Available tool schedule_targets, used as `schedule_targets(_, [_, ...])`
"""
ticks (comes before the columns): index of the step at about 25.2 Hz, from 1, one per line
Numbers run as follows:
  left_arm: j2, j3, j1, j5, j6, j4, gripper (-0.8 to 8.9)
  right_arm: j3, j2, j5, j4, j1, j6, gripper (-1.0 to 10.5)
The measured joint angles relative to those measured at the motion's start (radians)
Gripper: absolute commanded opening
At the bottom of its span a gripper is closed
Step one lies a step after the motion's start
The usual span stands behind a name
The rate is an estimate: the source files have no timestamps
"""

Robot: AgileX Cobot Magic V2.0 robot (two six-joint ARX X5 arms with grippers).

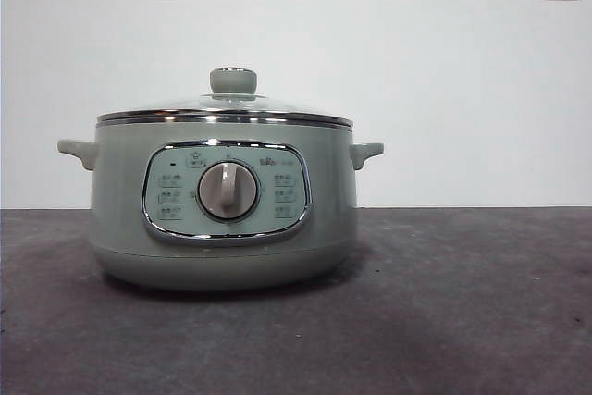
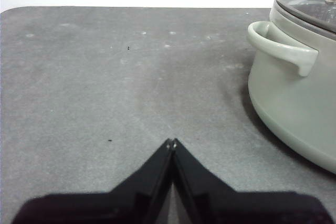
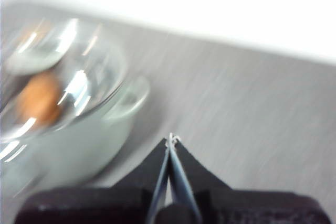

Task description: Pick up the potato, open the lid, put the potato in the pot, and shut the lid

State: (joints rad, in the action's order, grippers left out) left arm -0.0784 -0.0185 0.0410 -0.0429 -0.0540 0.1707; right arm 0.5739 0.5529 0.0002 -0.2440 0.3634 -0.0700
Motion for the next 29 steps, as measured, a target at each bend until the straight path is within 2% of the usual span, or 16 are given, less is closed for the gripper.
schedule_targets(2, [0.000,0.000,0.000,0.000,0.000,0.000,-0.03,-0.195,-0.129,-0.013,0.194,-0.104,-0.002,0.0])
schedule_targets(3, [0.000,0.000,0.000,0.000,0.000,0.000,-0.03,-0.264,-0.190,-0.013,0.223,-0.146,-0.005,0.0])
schedule_targets(11, [0.000,0.000,0.000,0.000,0.000,0.000,-0.02,-0.465,-0.411,-0.008,0.226,-0.312,-0.014,0.0])
schedule_targets(19, [0.000,0.000,0.000,0.000,0.000,0.000,-0.03,-0.544,-0.489,-0.008,0.224,-0.406,-0.007,0.0])
schedule_targets(25, [0.000,0.000,0.000,0.000,0.000,0.000,-0.03,-0.550,-0.538,0.002,0.051,-0.411,-0.005,0.0])
schedule_targets(29, [-0.001,0.000,0.000,0.000,0.000,0.000,-0.03,-0.550,-0.542,0.007,0.057,-0.410,-0.004,0.0])
